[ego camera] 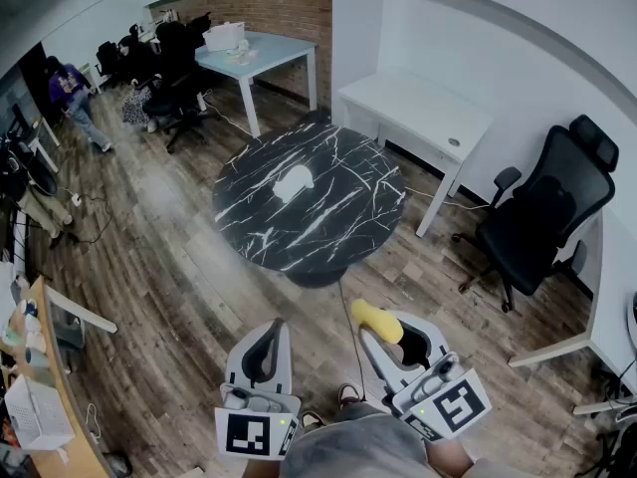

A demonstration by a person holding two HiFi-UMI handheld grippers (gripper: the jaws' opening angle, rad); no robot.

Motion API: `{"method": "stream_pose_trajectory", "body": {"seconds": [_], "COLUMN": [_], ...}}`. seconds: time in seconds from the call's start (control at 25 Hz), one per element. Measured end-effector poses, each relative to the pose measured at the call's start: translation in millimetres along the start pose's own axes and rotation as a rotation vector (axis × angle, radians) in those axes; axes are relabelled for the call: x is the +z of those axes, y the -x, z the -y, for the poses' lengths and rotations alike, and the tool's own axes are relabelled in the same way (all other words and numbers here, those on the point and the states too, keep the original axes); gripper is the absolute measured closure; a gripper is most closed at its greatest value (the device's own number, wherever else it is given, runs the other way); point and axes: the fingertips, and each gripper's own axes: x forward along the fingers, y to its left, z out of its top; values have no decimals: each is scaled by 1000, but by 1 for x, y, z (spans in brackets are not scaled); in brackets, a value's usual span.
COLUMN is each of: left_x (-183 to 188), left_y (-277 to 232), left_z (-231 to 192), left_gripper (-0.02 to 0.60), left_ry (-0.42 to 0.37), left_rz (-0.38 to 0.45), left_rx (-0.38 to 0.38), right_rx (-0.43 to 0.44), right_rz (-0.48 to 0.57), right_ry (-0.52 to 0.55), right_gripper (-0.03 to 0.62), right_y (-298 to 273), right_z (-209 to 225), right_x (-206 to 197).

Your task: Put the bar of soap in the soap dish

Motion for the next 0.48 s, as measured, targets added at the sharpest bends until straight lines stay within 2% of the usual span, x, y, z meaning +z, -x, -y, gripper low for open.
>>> {"method": "stream_pose_trajectory", "body": {"seconds": [0.24, 0.48], "left_x": [-4, -7], "left_y": [3, 4], "left_z": [-2, -5], "left_gripper": [580, 580], "left_ry": [-7, -6], "left_rz": [3, -3], "left_rx": [-9, -5], "right_rx": [13, -6], "right_rz": [-23, -36], "right_ry": [21, 23], "right_gripper": [474, 474], "right_y": [-8, -11], "right_z": [-17, -16], "right_x": [-9, -12]}}
